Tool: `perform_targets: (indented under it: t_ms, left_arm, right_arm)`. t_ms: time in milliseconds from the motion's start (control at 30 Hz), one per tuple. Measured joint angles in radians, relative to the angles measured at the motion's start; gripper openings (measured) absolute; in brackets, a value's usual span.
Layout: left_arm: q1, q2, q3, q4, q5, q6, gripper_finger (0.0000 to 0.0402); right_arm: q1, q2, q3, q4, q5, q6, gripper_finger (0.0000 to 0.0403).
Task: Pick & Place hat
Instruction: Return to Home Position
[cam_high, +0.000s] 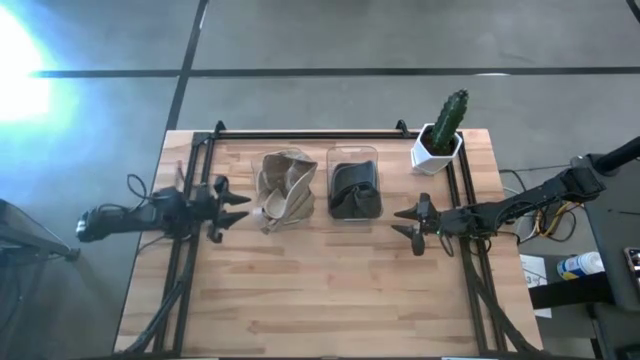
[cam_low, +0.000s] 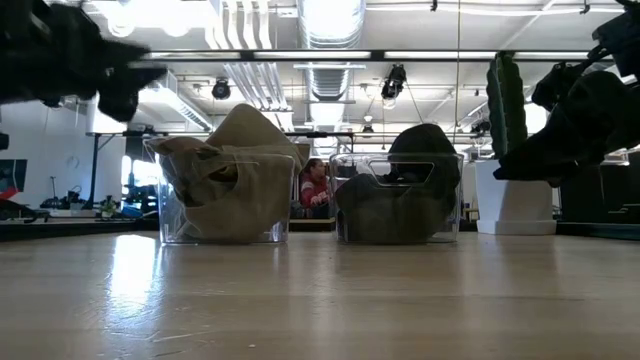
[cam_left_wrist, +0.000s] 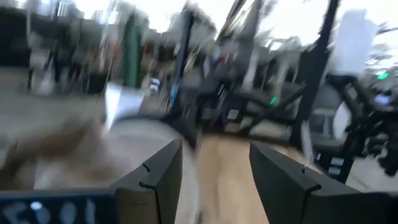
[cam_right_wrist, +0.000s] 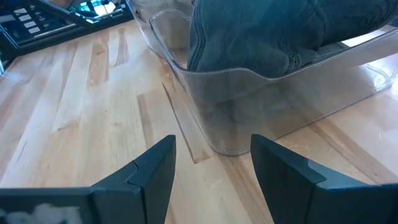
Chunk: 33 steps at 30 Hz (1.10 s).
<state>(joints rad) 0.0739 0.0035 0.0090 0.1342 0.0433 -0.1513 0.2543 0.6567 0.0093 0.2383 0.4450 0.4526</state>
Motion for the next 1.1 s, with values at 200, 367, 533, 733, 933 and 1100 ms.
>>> perform_targets:
  t_ms: [200, 367, 533, 733, 933, 1100]
  left_arm:
    - [0.022, -0.003, 0.000, -0.117, -0.005, -0.032, 0.0181]
    - [0.022, -0.003, 0.000, -0.121, -0.011, 0.020, 0.0181]
    - [0.022, 0.001, 0.000, -0.125, -0.011, -0.028, 0.0181]
    - [0.022, 0.001, 0.000, -0.123, -0.011, -0.039, 0.0181]
    - [0.022, 0.001, 0.000, -0.123, -0.011, -0.039, 0.0181]
    - [0.022, 0.001, 0.000, -0.123, -0.011, -0.039, 0.0181]
  right_arm:
    - [0.001, 0.000, 0.000, -0.002, 0.000, 0.000, 0.0203]
    - [0.001, 0.000, 0.000, -0.002, 0.000, 0.000, 0.0203]
    - [0.001, 0.000, 0.000, -0.002, 0.000, 0.000, 0.0203]
    - [0.001, 0.000, 0.000, -0.002, 0.000, 0.000, 0.0203]
    - [0.001, 0.000, 0.000, -0.002, 0.000, 0.000, 0.0203]
    - [0.001, 0.000, 0.000, -0.002, 0.000, 0.000, 0.0203]
